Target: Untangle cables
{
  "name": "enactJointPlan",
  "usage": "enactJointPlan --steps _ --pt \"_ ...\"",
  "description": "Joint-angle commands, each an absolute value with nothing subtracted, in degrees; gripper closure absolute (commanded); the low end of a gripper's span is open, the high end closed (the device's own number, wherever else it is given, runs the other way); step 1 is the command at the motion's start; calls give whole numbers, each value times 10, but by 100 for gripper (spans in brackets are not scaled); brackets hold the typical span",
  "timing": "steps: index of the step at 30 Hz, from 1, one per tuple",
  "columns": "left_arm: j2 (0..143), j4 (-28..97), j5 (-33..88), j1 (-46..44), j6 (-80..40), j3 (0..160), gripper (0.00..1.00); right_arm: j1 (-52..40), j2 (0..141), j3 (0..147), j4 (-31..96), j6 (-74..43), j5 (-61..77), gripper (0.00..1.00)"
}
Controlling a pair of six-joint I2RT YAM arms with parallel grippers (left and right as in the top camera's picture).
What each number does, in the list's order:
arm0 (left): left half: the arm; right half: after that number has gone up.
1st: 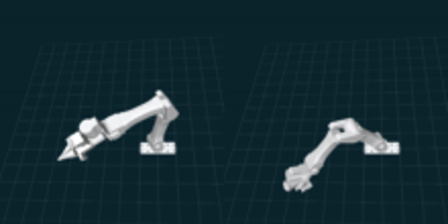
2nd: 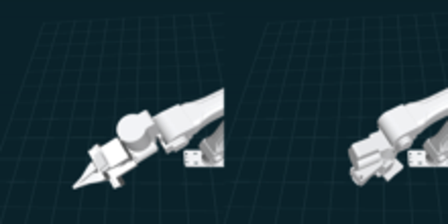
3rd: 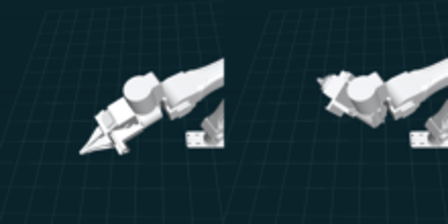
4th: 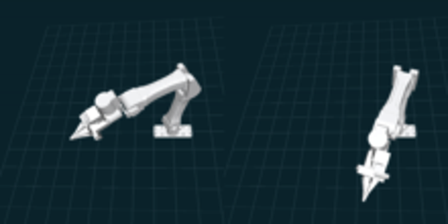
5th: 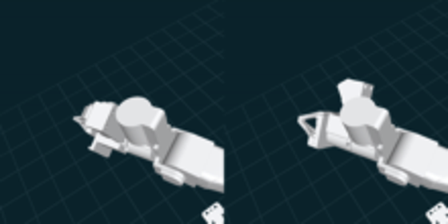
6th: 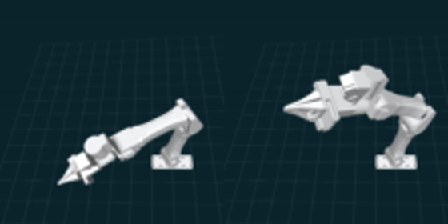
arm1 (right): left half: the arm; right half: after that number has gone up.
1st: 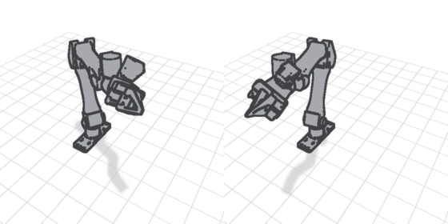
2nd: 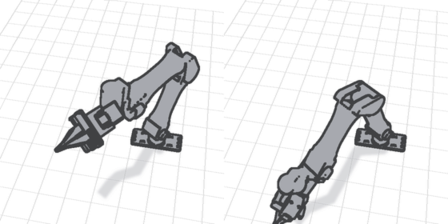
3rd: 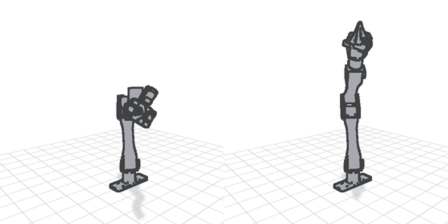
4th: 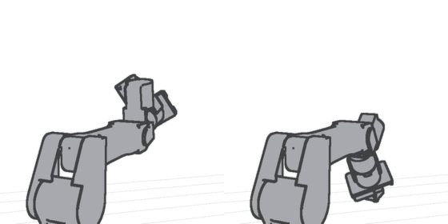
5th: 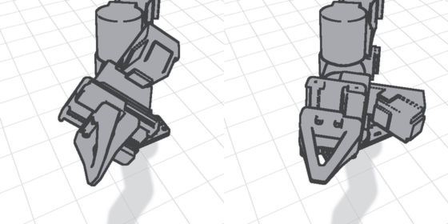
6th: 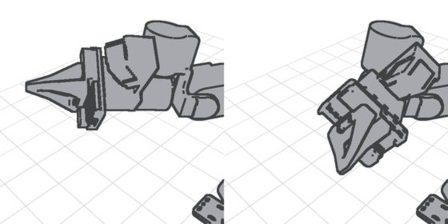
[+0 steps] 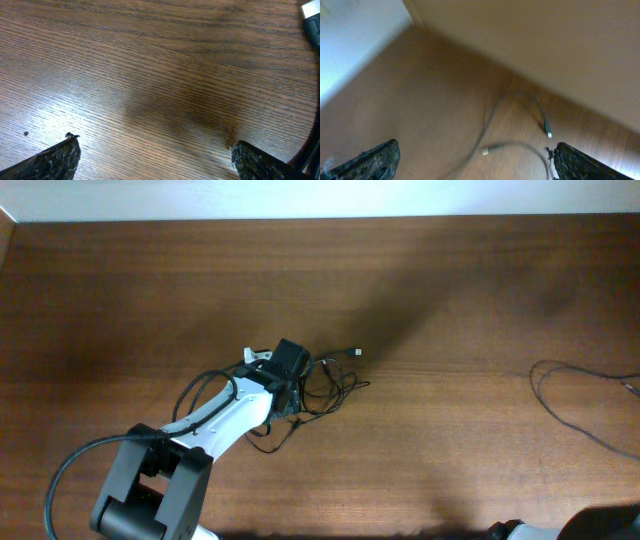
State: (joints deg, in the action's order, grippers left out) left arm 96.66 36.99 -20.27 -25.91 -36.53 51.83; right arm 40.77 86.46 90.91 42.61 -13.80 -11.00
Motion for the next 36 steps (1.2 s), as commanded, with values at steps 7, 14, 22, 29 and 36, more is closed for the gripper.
enactJointPlan --steps 7,14,22,29,36 --pt "971 401 -205 -257 -373 515 1 353 816 920 592 -144 418 2" --pt "932 386 -207 -257 -194 627 1 140 849 870 756 -63 248 2" --pt "809 380 -70 -257 -413 653 1 56 850 662 661 -132 248 2" --pt "901 376 10 -307 -1042 651 1 56 850 632 624 -131 248 2" --pt "1041 231 -147 -306 -1043 651 36 56 850 632 626 -131 248 2"
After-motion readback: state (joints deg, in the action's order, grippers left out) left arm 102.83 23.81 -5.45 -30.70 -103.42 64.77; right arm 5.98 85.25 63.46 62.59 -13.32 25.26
